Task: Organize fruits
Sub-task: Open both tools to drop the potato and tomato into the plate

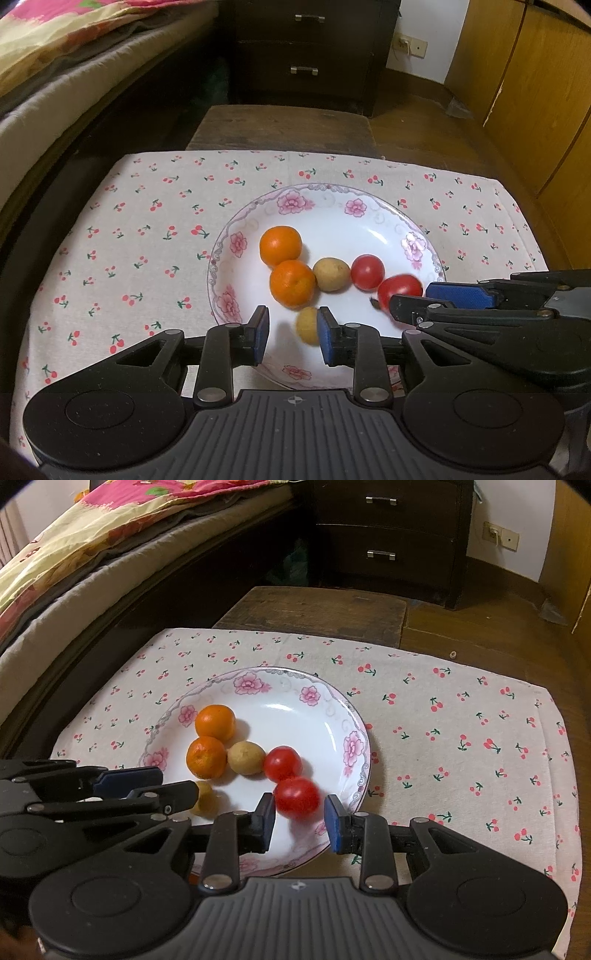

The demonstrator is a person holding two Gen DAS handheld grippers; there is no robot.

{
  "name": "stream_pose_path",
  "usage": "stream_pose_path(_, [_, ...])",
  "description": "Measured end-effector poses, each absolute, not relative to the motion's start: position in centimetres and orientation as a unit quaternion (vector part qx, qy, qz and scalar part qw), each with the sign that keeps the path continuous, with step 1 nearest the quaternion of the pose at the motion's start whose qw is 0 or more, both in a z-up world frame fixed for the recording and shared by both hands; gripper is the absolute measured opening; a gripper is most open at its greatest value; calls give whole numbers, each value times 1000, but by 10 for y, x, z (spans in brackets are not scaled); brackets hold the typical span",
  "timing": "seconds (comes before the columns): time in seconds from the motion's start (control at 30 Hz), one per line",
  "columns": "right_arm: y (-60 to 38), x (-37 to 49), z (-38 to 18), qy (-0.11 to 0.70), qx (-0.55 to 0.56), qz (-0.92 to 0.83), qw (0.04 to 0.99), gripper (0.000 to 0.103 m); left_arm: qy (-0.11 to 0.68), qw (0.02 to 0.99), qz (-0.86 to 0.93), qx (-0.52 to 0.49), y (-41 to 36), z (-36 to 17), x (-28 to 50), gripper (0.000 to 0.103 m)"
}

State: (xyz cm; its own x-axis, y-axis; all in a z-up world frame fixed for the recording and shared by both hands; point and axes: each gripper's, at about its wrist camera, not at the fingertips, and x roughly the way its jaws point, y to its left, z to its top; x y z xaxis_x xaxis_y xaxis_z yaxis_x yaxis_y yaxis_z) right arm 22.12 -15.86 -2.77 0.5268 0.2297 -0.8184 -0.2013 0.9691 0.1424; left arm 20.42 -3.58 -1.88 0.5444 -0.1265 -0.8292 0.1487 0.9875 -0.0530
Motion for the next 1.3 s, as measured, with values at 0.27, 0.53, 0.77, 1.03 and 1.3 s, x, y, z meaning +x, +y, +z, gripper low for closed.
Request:
stream_pose_path(0.27, [-160,220,-27,469,16,123,874,31,470,879,-79,13,-36,-18,203,38])
stream_pose_path(0.53, [-161,216,-23,468,15,116,876,31,464,882,-82,20,-39,-13,199,41])
stream_pose_path(0.77, [-161,210,-20,467,8,111,877,31,457,885,-85,21,-37,-8,192,46])
stream_pose_path(1.03, [-162,210,-17,464,12,113,879,32,451,889,-84,15,-34,-3,190,51])
stream_pose_path(1.3, [-164,208,-13,466,18,111,878,35,449,889,-87,15,-33,-1,187,54])
